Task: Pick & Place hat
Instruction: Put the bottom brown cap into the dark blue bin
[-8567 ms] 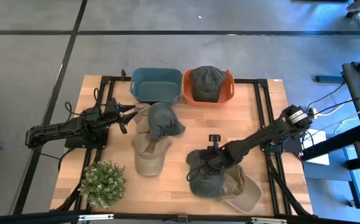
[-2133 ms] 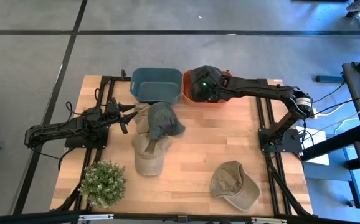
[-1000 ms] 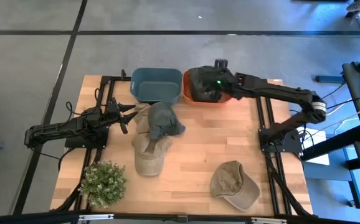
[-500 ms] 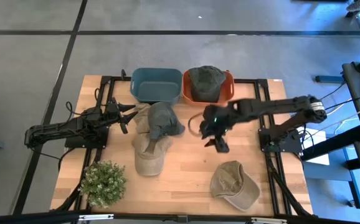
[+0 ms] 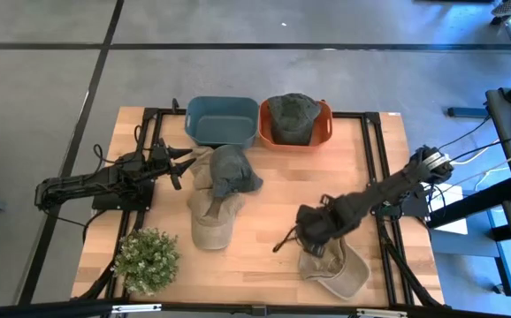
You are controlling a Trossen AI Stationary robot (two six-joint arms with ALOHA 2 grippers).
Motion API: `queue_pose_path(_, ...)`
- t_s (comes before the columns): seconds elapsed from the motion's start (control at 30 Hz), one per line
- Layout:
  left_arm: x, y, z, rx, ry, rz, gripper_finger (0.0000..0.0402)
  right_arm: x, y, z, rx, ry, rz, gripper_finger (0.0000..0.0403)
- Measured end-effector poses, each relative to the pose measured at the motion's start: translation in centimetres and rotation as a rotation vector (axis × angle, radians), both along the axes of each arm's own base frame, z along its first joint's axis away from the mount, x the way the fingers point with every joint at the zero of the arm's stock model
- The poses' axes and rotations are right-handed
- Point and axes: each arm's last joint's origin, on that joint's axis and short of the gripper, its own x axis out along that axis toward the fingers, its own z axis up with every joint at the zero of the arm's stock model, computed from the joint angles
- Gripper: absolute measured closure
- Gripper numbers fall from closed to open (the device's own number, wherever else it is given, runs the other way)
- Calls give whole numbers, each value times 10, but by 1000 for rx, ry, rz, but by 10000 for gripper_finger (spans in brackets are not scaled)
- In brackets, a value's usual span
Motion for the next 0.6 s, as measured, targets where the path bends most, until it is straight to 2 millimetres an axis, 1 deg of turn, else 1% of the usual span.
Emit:
queue_pose_path(0.1, 0, 0, 0, 0, 0, 1, 233, -2, 15, -10, 6, 28, -83, 230)
queue_pose_path(0.2, 0, 0, 0, 0, 0, 1, 233, -3, 23, -19, 14, 61, -125, 230)
queue_pose_path(0.3, 0, 0, 0, -6, -3, 1, 233, -1, 27, -26, 25, 98, -136, 230)
queue_pose_path(0.37, 0, 0, 0, -11, -6, 2, 233, 1, 28, -29, 34, 98, -175, 230)
queue_pose_path(0.47, 0, 0, 0, -13, -7, 2, 233, 5, 31, -36, 36, 100, -188, 230)
queue_pose_path(0.6, 0, 0, 0, -13, -7, 1, 233, 6, 34, -49, 42, 175, -214, 230)
